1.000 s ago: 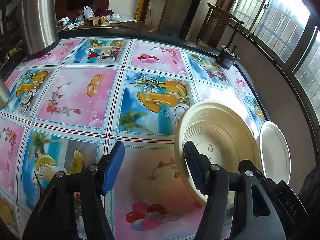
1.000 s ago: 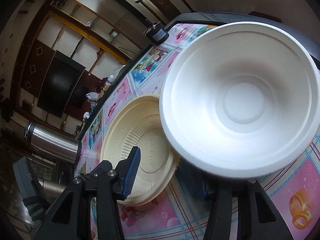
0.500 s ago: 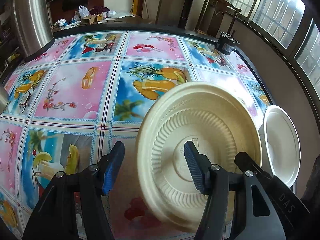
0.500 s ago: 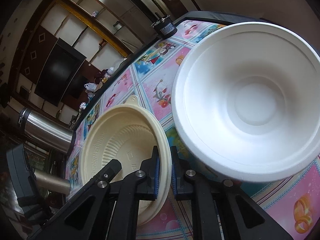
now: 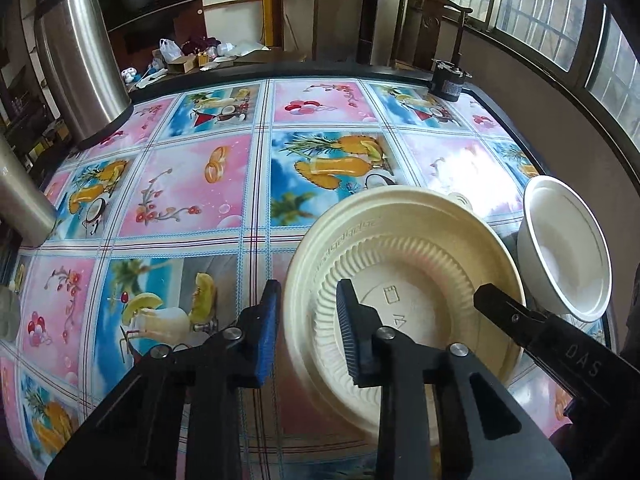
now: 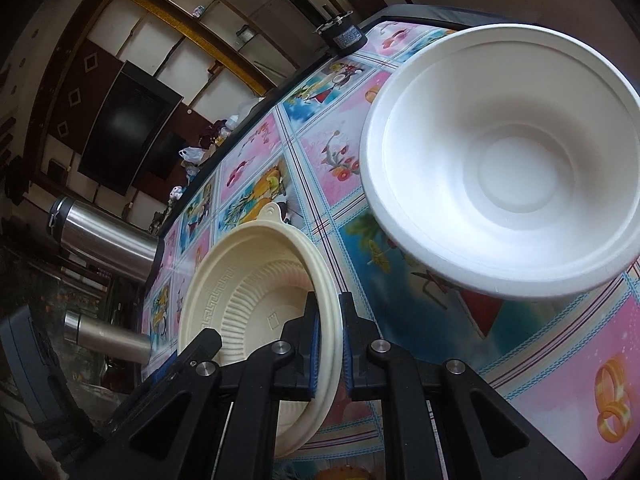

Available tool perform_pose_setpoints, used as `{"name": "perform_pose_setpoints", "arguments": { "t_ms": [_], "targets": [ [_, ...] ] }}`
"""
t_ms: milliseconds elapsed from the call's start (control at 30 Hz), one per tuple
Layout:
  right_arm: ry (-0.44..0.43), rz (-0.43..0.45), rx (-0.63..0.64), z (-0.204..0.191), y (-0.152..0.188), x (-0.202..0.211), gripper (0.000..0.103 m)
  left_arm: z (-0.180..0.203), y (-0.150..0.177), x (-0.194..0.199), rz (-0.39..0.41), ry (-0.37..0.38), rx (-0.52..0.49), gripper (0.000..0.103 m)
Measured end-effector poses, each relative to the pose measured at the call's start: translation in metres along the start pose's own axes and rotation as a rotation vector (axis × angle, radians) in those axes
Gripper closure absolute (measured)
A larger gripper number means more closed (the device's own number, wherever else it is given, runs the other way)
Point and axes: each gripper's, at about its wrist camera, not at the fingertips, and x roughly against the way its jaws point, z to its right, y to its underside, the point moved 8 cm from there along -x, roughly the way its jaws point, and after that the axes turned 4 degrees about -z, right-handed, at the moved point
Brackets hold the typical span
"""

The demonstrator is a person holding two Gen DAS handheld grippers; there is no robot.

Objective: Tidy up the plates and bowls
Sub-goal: 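Lift the cream ribbed bowl and carry it toward the plate stack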

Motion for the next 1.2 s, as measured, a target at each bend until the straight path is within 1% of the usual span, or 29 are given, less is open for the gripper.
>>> {"name": "perform_pose_setpoints", "arguments": {
  "t_ms": [33,67,233,333,400,467,600,767,900,1033,1200],
  "targets": [
    [0.000,0.001,0.000,0.000,0.000,0.000,0.094,-0.001,0.001,-0.002,0.000,-0.016,-0.010,0.085],
    [-0.001,0.002,0.000,0.000,-0.001,0.000,0.094,-0.002,0.001,-0.005,0.003,-0.040,-0.018,0.090],
    [-0.003,0.003,0.002,0.001,-0.003,0.000,0.094,-0.003,0.003,-0.005,0.007,-0.016,-0.024,0.090],
    [-0.007,0.001,-0.004,0.002,-0.002,0.001,0.094,-0.003,0.006,-0.005,-0.012,0.012,-0.024,0.091],
    [-0.008,-0.003,-0.002,0.002,-0.001,0.001,0.093,-0.002,0.007,-0.001,-0.006,0.003,-0.036,0.090],
    [-0.009,-0.007,0.002,0.000,0.000,0.000,0.093,-0.003,0.009,0.004,0.010,-0.021,-0.053,0.090],
    [-0.027,-0.026,0.019,-0.007,0.007,-0.002,0.093,-0.011,0.019,0.007,0.031,-0.042,-0.060,0.088],
    [-0.047,-0.065,0.050,-0.020,0.023,-0.005,0.092,-0.028,0.034,0.018,0.053,-0.068,-0.044,0.087],
    [-0.040,-0.083,0.090,-0.028,0.039,-0.003,0.093,-0.039,0.045,0.027,0.056,-0.077,-0.033,0.088],
    [-0.020,-0.093,0.135,-0.033,0.054,0.000,0.093,-0.046,0.057,0.034,0.062,-0.093,-0.035,0.088],
    [0.018,-0.090,0.189,-0.038,0.068,0.008,0.093,-0.052,0.070,0.036,0.055,-0.085,-0.031,0.088]
  ]
}}
